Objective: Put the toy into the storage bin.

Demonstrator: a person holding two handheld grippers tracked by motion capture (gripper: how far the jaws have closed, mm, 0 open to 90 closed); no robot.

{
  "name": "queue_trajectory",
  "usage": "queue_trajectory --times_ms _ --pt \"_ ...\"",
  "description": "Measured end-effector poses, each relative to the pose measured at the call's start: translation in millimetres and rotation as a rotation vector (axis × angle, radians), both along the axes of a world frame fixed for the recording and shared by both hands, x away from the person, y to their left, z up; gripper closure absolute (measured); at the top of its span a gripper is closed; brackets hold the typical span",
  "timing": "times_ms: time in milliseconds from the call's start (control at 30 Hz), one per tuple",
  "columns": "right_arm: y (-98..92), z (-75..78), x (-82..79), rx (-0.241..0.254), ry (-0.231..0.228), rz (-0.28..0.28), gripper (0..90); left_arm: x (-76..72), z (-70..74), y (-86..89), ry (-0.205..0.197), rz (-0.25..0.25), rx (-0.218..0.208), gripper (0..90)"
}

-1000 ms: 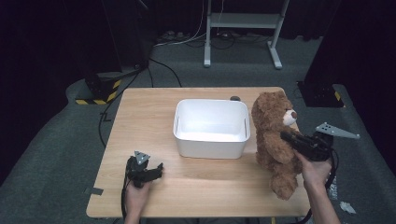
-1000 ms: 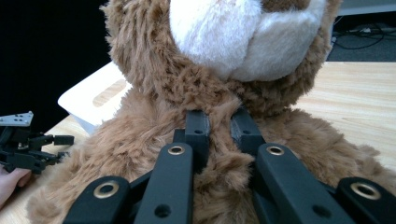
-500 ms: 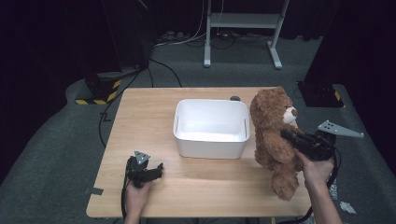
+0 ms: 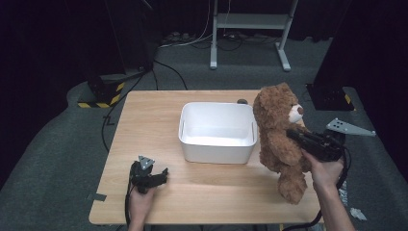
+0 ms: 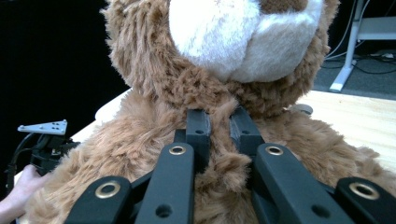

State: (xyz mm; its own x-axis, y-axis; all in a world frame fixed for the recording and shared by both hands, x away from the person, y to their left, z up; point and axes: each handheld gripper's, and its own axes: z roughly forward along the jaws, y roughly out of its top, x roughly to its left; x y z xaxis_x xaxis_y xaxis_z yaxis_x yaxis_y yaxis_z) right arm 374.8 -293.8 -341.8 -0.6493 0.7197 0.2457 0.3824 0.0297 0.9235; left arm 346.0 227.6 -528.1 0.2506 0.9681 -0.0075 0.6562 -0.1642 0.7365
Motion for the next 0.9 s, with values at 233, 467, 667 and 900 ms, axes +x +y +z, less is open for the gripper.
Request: queue_trajectory --times_ms 233,467,667,900 --pt "4.6 10.3 1.1 0.010 -0.007 0.020 81.2 0.0 -0.1 -0.1 0.000 0.000 -0.002 18.8" --pt "10.3 17.8 3.7 0.003 -0.015 0.024 81.3 0.1 -0.1 0.0 0.000 0.000 -0.002 18.8" --pt "14.6 29.2 5.1 0.007 -0.032 0.036 81.3 0.1 -0.1 0.0 0.000 0.000 -0.002 18.8" --pt "22.1 37.8 8.1 0.005 -0.037 0.052 81.5 0.1 -0.1 -0.1 0.000 0.000 -0.002 18.8"
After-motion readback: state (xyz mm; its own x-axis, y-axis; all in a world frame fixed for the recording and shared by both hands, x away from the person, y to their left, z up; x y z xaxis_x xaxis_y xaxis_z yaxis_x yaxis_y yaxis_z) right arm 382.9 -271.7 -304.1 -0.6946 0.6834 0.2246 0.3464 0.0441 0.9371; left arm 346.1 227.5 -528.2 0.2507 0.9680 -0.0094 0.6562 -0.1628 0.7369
